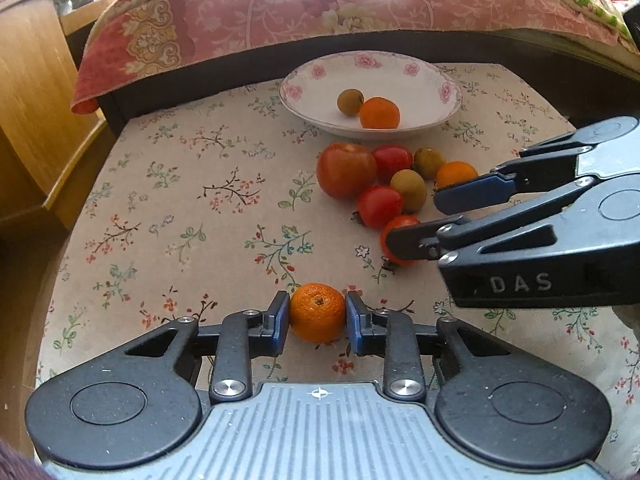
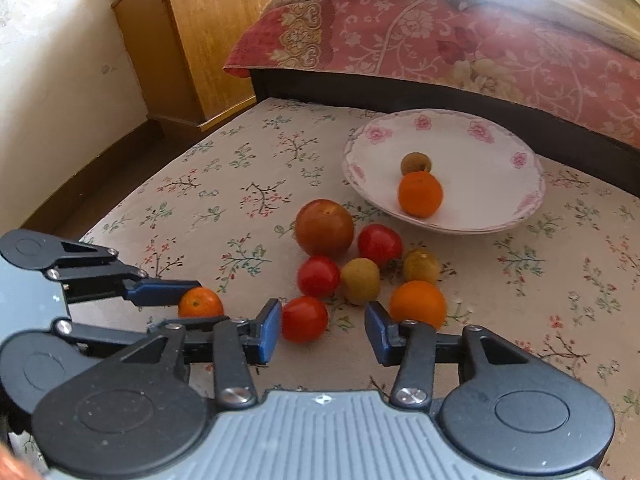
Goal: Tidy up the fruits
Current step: 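Grasp the red cherry tomato with the right tool while the left tool holds the tangerine, then carry the tangerine in the left tool to the plate while the right tool carries the tomato, then open the left tool over the plate while the right tool releases the cherry tomato, then withdraw both tools from the plate back toward the remaining fruit, then grasp an orange with the right tool while the left tool reaches toward a cherry tomato, then grasp the red cherry tomato with the left tool while the right tool holds the orange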
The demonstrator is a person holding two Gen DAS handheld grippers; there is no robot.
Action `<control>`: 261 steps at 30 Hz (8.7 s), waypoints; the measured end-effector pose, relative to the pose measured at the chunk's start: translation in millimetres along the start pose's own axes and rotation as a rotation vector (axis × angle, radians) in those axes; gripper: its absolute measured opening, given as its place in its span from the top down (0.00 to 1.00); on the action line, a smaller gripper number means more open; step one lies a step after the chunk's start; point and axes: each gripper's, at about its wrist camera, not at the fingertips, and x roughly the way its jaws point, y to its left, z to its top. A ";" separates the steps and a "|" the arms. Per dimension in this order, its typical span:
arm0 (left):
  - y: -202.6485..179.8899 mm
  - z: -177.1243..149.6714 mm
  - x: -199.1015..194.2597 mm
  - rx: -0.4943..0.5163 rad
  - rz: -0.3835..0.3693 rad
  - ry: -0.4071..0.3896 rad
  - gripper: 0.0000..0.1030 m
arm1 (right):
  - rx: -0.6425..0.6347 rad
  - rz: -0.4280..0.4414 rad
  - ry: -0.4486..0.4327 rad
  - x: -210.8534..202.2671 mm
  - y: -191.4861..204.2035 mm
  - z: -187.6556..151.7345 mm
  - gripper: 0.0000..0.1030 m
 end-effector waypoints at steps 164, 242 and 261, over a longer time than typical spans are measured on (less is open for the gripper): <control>-42.1 44.5 -4.5 0.106 -0.022 -0.030 0.50 | 0.070 -0.282 0.181 -27.0 -28.7 -19.5 0.61; -33.8 32.7 20.1 0.149 -0.105 -0.032 0.65 | 0.035 -0.083 0.072 0.1 -54.3 -7.3 0.64; -34.7 29.9 22.2 0.158 -0.108 -0.042 0.63 | 0.007 -0.079 0.053 3.0 -53.5 -12.5 0.64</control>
